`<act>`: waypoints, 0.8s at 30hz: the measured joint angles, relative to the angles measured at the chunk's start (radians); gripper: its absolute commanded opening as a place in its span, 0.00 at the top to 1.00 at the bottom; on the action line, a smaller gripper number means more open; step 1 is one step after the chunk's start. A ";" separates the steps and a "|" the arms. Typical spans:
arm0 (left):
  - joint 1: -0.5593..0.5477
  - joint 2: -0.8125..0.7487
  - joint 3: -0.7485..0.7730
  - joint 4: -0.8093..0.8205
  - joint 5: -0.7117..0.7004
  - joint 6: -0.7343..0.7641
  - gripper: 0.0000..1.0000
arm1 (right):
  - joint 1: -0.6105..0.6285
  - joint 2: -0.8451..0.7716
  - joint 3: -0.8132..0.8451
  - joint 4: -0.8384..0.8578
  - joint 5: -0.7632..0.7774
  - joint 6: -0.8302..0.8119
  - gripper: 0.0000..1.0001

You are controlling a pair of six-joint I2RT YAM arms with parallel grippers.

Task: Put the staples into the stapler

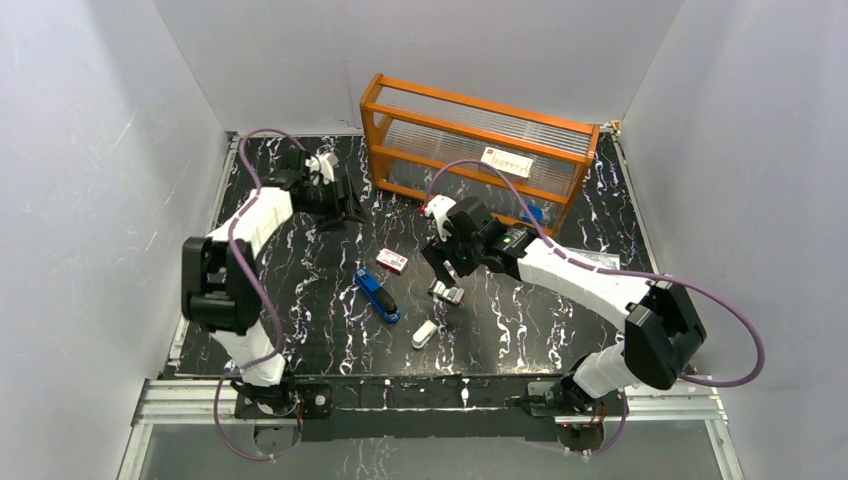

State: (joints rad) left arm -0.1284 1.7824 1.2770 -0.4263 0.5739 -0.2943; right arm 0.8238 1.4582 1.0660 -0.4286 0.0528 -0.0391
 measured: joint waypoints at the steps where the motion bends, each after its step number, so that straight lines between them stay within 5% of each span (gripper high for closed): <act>1: 0.007 -0.045 -0.011 0.001 -0.047 -0.004 0.29 | 0.001 -0.016 0.000 0.000 -0.001 0.033 0.13; 7: 0.013 -0.367 -0.198 -0.006 -0.267 -0.063 0.29 | 0.116 -0.031 0.000 0.016 0.034 0.191 0.12; 15: 0.013 -0.769 -0.572 -0.013 -0.299 -0.299 0.29 | 0.317 0.175 0.105 0.044 0.111 0.353 0.14; 24: 0.013 -0.854 -0.790 0.073 -0.196 -0.478 0.46 | 0.354 0.352 0.181 0.055 0.156 0.410 0.34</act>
State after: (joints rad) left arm -0.1150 0.9287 0.4870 -0.3531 0.3775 -0.7727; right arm 1.1778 1.8103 1.2469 -0.3733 0.2089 0.3714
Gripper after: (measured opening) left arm 0.609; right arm 0.736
